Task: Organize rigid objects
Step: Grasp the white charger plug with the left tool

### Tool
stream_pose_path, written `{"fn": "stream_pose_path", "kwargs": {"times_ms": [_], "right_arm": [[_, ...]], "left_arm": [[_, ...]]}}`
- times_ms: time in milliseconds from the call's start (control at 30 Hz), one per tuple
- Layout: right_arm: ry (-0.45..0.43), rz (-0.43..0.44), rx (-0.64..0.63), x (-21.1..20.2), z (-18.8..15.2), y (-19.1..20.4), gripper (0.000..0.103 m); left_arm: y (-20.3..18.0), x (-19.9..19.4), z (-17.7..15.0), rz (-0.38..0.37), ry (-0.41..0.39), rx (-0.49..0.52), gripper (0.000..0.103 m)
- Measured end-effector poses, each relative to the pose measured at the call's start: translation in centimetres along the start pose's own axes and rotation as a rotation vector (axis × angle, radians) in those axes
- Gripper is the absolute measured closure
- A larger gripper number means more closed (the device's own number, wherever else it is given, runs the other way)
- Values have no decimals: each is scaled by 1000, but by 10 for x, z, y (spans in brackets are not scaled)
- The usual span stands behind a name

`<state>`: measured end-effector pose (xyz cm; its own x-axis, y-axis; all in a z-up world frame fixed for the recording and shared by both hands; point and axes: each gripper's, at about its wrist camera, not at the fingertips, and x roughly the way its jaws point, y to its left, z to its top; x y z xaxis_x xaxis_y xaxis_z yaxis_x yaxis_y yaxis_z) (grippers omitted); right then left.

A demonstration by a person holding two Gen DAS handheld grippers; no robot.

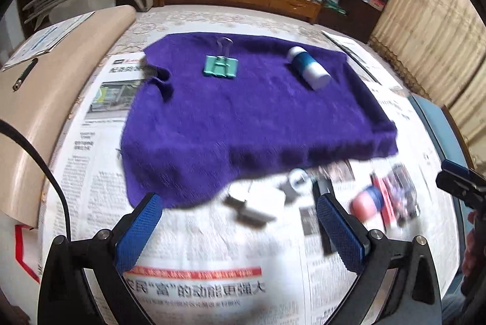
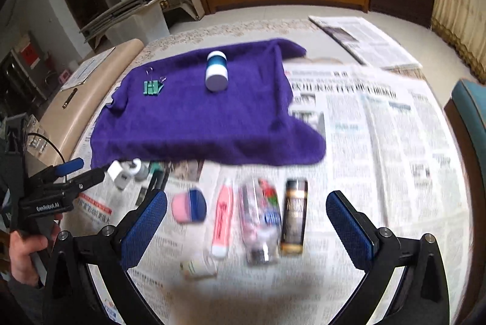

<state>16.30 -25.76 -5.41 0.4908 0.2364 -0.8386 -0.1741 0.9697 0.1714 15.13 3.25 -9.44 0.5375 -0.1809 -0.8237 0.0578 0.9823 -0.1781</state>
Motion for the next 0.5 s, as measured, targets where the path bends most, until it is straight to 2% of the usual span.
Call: {"fn": "stream_pose_path", "kwargs": {"times_ms": [133,267,400,500], "right_arm": [[-34,-12,30,-6,-17,-11,0],[-44,-6,107,-5,-24,-25,0],[-68,-9,118,-12,-20,-25,0],[-84,-8,115,-17,-17,-24,0]], "left_arm": [[-11,-5,-18,-7,-65,106,1],[-18,2,-23,24,-65,201,1],[-15,19,-26,23,-36,238,3],[-11,32,-25,5,-8,245,17]]}}
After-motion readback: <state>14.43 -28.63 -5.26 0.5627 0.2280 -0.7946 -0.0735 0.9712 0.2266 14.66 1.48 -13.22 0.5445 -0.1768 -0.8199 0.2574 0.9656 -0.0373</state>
